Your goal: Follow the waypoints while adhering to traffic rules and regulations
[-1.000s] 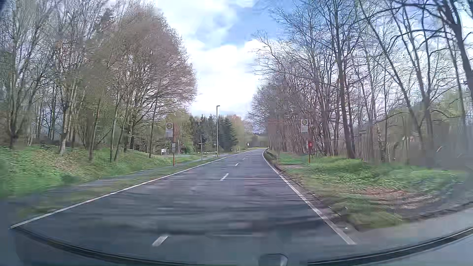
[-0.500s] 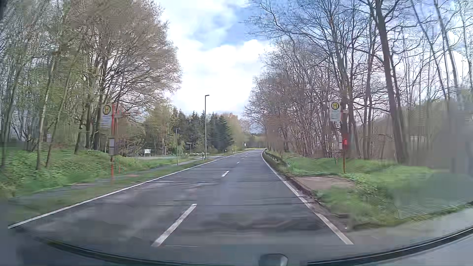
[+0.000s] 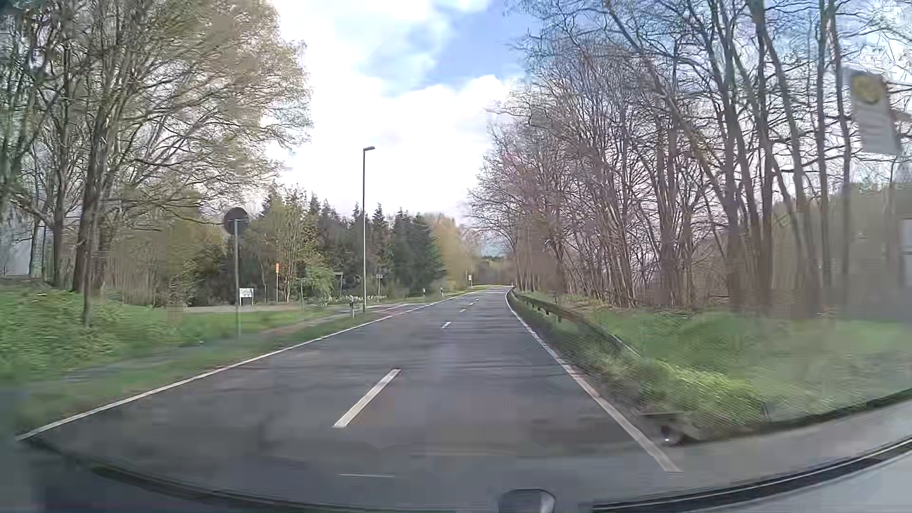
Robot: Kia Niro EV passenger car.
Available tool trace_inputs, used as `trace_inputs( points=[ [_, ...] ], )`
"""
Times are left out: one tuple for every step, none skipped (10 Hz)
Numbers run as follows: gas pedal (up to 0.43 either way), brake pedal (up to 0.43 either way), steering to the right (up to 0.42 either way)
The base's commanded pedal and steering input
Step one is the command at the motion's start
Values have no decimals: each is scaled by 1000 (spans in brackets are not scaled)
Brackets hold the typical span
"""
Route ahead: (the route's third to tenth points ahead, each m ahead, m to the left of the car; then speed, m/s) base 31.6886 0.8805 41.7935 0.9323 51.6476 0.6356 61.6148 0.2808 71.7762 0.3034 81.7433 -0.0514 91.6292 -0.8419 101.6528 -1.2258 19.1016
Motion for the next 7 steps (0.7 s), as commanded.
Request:
trace_inputs(
  points=[
    [67, 0, 2],
    [67, 0, 1],
    [67, 0, 2],
    [67, 0, 2],
    [67, 0, 1],
    [67, 0, 2],
    [67, 0, 2]
  ],
)
